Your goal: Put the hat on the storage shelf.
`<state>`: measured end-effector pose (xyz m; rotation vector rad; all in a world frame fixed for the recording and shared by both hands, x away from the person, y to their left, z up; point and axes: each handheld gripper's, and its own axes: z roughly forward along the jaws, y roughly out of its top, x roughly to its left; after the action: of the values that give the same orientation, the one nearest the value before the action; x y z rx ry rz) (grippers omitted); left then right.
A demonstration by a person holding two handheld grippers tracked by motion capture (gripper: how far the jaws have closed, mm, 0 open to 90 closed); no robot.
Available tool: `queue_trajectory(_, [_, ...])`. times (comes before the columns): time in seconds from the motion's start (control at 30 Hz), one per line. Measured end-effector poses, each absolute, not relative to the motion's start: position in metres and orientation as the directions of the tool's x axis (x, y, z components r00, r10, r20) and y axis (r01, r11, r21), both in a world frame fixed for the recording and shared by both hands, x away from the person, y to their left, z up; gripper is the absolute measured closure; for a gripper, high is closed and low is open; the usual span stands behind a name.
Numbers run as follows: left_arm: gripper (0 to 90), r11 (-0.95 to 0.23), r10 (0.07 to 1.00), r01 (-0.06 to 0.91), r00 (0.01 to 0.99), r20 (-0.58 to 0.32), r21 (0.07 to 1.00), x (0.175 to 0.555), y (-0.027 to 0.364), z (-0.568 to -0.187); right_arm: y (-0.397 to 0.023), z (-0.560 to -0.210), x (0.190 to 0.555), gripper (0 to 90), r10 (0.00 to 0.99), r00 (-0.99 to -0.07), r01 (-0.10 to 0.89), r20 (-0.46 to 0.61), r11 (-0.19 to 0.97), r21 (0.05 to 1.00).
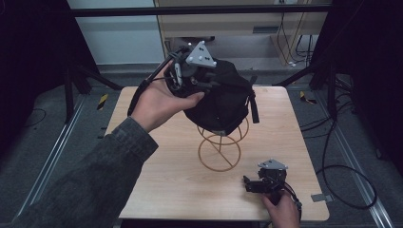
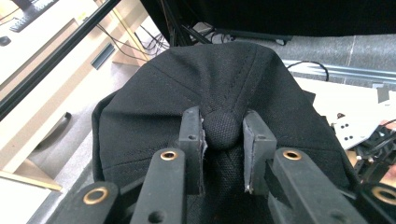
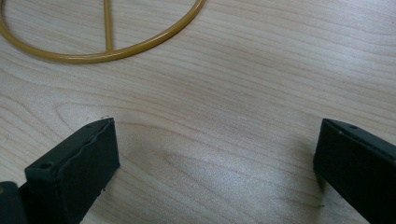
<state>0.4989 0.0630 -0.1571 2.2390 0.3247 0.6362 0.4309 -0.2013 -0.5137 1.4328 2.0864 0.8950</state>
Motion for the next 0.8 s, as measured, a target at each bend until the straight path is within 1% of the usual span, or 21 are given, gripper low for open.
queue_trajectory(0.27, [72.9, -0.692, 0.385, 0.032, 0.862, 0.331, 0.721, 0.502, 0.048, -0.170, -0.201, -0.514, 0.431, 0.3, 0.934, -0.357, 0.640, -0.005, 0.249, 0.727])
queue_trajectory(0.6, [72.8, -0.706, 0.397, 0.073, 0.864, 0.309, 0.704, 0.516, 0.042, -0.190, -0.201, -0.513, 0.431, 0.3, 0.934, -0.356, 0.642, -0.007, 0.250, 0.725])
queue_trajectory(0.8, [72.8, -0.718, 0.394, 0.081, 0.866, 0.308, 0.691, 0.519, 0.039, -0.201, -0.201, -0.514, 0.431, 0.3, 0.934, -0.357, 0.641, -0.007, 0.251, 0.725])
